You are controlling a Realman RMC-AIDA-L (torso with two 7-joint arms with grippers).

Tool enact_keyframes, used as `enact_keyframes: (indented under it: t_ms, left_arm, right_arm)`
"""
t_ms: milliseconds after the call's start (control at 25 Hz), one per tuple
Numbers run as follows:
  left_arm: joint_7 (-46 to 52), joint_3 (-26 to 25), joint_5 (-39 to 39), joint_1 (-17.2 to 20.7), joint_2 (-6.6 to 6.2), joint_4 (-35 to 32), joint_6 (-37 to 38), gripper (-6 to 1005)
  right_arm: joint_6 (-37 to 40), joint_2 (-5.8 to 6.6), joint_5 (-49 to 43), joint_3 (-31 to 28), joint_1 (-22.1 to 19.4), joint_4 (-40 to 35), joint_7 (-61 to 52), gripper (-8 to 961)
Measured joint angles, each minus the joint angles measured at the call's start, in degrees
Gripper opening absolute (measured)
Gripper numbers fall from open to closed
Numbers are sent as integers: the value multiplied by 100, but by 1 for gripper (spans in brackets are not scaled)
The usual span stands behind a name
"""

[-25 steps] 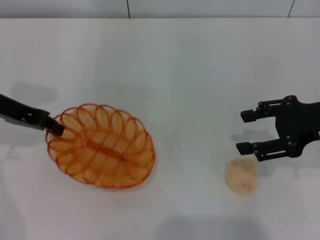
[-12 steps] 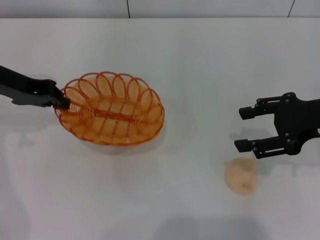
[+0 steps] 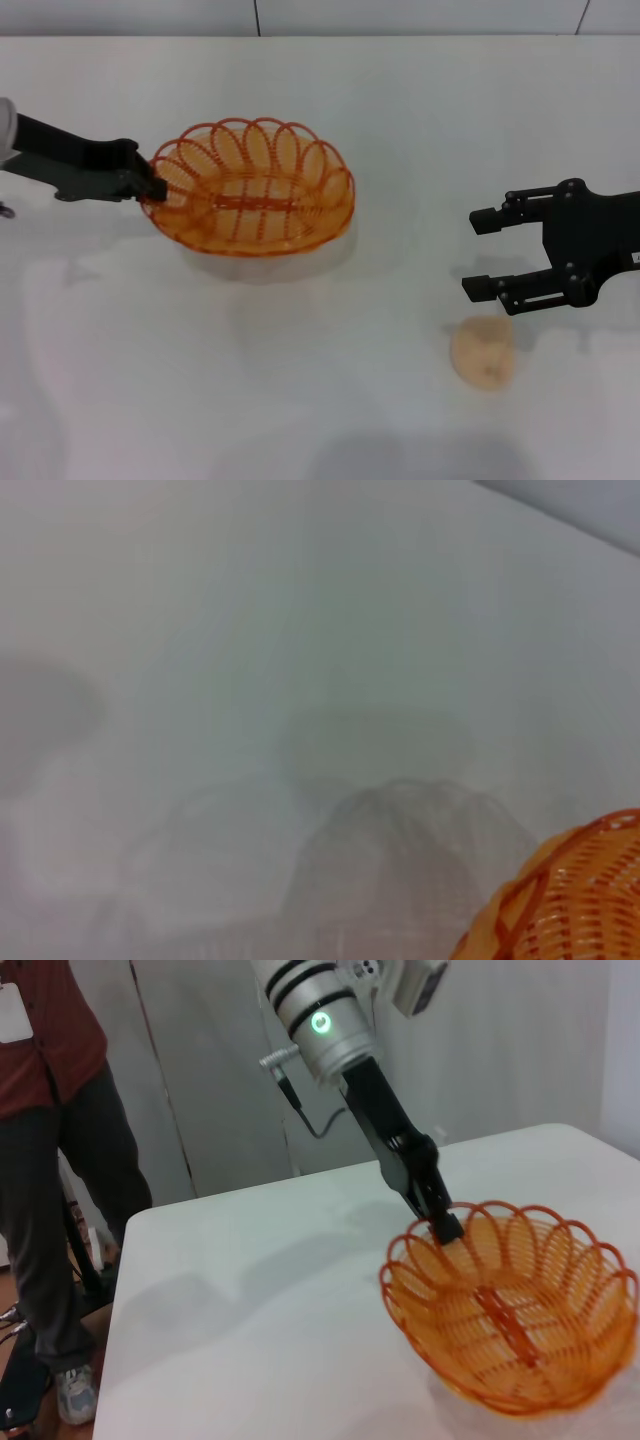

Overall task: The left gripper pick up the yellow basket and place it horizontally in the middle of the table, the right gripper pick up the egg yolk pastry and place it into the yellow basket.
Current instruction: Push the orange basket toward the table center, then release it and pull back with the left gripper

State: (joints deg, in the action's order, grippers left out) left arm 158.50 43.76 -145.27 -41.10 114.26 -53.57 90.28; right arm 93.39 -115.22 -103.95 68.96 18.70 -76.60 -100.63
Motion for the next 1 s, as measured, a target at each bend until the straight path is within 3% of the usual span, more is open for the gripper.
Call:
enact_keyframes:
  t_ms: [320,1000]
  left_arm:
    - [-40,30,51,-266,99,635,-473,76]
    - [86,39,-41,-744,67,1305,-690,77]
  right_arm:
    - [106,0,53,-5,69,-5,45,739]
    - [181,0,61,-1,178,-3,53,739]
